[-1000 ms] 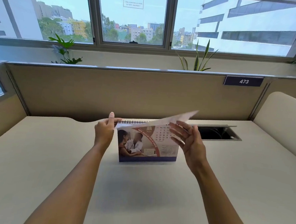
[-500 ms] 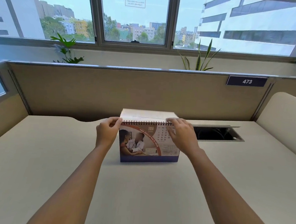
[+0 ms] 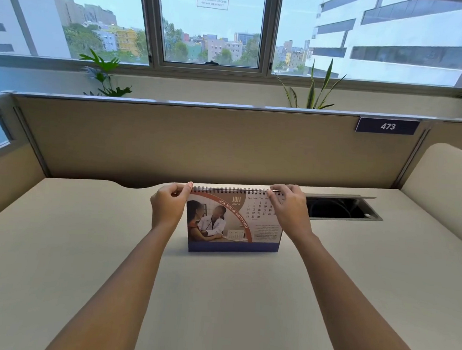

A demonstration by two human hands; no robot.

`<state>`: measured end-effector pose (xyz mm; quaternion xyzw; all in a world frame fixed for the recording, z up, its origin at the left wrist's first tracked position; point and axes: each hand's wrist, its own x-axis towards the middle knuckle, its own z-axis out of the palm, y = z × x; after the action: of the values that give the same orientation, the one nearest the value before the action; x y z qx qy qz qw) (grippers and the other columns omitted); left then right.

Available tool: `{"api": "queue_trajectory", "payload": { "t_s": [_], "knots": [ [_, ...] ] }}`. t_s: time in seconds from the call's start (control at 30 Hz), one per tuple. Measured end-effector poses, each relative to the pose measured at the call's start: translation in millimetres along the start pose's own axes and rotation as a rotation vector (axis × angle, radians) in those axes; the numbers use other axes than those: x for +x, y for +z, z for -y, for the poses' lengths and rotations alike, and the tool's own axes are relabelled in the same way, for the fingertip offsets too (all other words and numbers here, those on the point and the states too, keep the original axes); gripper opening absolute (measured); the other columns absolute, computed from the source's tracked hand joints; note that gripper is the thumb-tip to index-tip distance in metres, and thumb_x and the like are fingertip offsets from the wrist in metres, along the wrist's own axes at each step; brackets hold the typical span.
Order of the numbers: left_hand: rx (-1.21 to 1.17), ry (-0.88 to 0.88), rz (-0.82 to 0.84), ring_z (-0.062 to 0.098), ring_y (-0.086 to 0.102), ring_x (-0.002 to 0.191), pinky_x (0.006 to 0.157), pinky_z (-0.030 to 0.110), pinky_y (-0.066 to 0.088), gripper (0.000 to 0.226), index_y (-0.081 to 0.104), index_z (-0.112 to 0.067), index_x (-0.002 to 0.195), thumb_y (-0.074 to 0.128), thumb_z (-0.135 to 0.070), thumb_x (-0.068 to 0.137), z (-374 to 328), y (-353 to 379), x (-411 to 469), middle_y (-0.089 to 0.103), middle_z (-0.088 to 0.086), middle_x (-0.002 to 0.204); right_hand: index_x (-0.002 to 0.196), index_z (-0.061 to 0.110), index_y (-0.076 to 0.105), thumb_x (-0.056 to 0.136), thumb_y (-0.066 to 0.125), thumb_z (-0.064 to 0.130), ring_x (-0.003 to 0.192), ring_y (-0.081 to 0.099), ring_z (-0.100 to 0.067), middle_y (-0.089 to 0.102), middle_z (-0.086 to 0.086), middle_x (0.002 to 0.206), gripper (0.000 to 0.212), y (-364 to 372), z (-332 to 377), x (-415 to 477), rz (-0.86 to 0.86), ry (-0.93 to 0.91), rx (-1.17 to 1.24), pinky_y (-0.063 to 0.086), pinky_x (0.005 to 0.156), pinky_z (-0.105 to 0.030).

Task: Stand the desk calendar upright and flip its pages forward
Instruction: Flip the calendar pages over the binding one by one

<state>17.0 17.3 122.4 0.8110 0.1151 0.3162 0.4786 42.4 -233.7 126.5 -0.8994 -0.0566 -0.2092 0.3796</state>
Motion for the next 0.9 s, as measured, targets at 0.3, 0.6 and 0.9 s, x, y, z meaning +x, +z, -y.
{"api": "queue_trajectory", "payload": {
  "t_s": [0.3,0.6,0.9],
  "knots": [
    [-0.08,-0.153,0.024,0.026,0.067,0.083,0.072,0.028,0.051,0.029,0.071,-0.009,0.083,0.062,-0.036,0.086,-4,-1,0,0.07,0.007,0.081,0.11,0.012,0.063,0.089,0.055,0.046,0.093,0.049,-0.019,0.047,-0.011,0.109,0.041,-1,2,0,-0.115,0.276,0.166,0.044,0.086,-0.03],
    [-0.126,-0.243,0.057,0.025,0.067,0.085,0.081,0.043,0.057,0.026,0.066,-0.016,0.078,0.063,-0.041,0.084,-3,0,2,0.067,0.005,0.079,0.103,0.009,0.057,0.087,0.046,0.06,0.09,0.056,-0.024,0.065,-0.01,0.097,0.054,-1,-10,6,0.011,0.327,0.137,0.038,0.072,-0.031],
    [-0.1,-0.228,0.073,0.023,0.066,0.089,0.084,0.043,0.057,0.025,0.068,-0.02,0.081,0.062,-0.044,0.083,-4,-3,1,0.071,0.004,0.085,0.102,0.011,0.055,0.087,0.046,0.059,0.092,0.057,-0.026,0.063,-0.008,0.093,0.051,-1,-10,7,0.031,0.341,0.159,0.041,0.074,-0.032]
  ]
}}
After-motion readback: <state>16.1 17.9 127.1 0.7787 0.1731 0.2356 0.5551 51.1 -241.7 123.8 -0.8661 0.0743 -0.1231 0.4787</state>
